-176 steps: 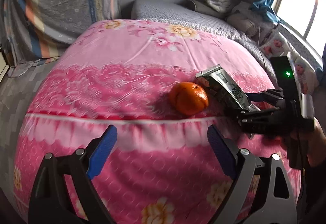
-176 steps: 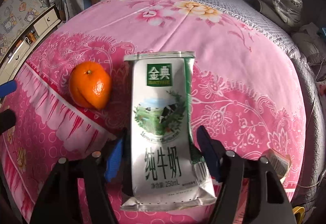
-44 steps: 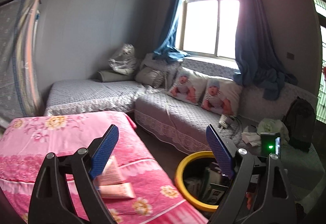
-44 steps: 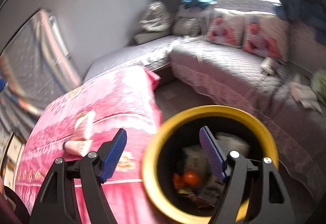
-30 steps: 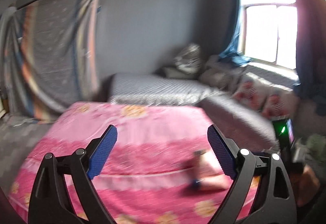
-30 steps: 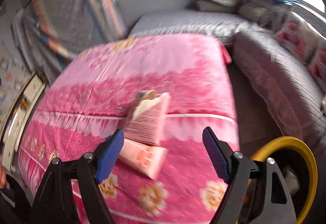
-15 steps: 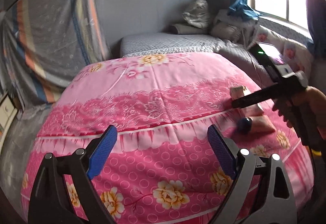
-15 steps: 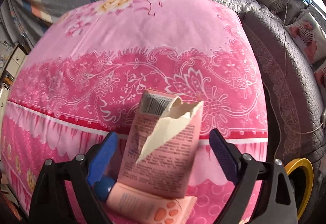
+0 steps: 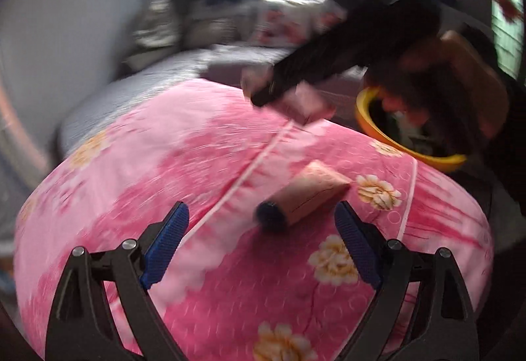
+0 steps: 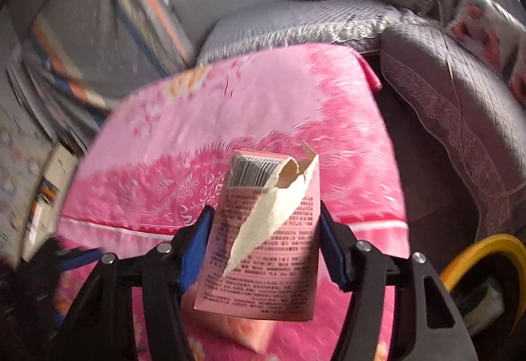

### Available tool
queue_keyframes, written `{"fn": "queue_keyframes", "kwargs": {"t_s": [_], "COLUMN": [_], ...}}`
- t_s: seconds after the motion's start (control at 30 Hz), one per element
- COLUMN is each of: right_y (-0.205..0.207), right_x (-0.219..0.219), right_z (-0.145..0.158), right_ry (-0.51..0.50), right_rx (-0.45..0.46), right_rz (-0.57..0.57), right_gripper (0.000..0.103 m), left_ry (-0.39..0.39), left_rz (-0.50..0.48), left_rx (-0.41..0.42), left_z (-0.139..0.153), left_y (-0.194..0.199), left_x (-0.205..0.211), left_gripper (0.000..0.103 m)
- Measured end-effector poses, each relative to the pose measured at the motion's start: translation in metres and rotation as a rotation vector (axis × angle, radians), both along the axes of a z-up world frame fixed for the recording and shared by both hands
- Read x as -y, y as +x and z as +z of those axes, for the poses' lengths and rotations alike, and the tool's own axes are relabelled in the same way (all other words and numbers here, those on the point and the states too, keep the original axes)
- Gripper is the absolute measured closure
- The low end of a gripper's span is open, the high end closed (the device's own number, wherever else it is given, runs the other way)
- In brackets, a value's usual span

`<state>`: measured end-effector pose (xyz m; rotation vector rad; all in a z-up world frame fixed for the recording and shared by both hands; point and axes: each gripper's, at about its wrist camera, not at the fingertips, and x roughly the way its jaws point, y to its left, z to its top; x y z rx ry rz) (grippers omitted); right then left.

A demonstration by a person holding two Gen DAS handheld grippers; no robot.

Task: Collect trash
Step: 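Grasp the torn pink paper box with the right tool while the left tool grasps the pink cream tube, then carry the pink box with the right tool into the bin while the left tool drops the cream tube there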

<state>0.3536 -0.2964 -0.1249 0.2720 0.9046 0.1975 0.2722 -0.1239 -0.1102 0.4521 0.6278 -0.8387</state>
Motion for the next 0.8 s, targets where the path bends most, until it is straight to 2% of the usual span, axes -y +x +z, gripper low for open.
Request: {"fn": "queue_keyframes", "kwargs": {"t_s": [0.1,0.2,0.27,0.33,0.4,0.43,0.5,0.6,0.7,0.8], "right_y": [-0.032,-0.073,-0.096,-0.123,-0.14,-0.148,-0.162,-0.179,-0.19,-0.197], "right_x": [0.027,0.049,0.058,0.072,0.081,0.086,0.096,0.106,0.115,0.12], "right_z": [0.01,0.012,0.014,0.016,0.015,0.013,0.013,0.018,0.025,0.028], "right_ry": [0.041,0.078,0.1,0.126,0.148,0.157,0.18,0.231,0.235,0.262], "right_rx": [0.03,0.044,0.055,0.07,0.078,0.08,0.09,0.114,0.15,0.168], "right_rz": [-0.024,-0.031,-0.042,-0.059,-0.083,-0.097,-0.126,-0.143,-0.163,-0.176], "right_gripper": [0.045,0.045,0.044,0.044,0.044,0.044,0.044,0.044,0.044,0.044], "left_ry": [0.033,0.024,0.018,0.038,0.059,0.062,0.051,0.04,-0.013,-0.063], "left_rz": [-0.111,-0.193,-0.23,-0.241,-0.244,-0.235,-0.222,-0.15,-0.056,0.063], "left_rx": [-0.051,-0.127,-0.186,-0.205,-0.227,-0.234,-0.232,-0.158,-0.028,0.052], "left_z": [-0.014,-0.028,-0.037,-0.047,-0.054,-0.057,-0.054,-0.035,0.003,0.041], "left_y": [0.017,0.031,0.041,0.048,0.052,0.054,0.052,0.035,-0.001,-0.033], "left_x": [0.019,0.026,0.032,0.04,0.045,0.047,0.046,0.04,0.035,0.034], "left_gripper": [0.018,0.023,0.029,0.032,0.048,0.052,0.065,0.066,0.065,0.065]}}
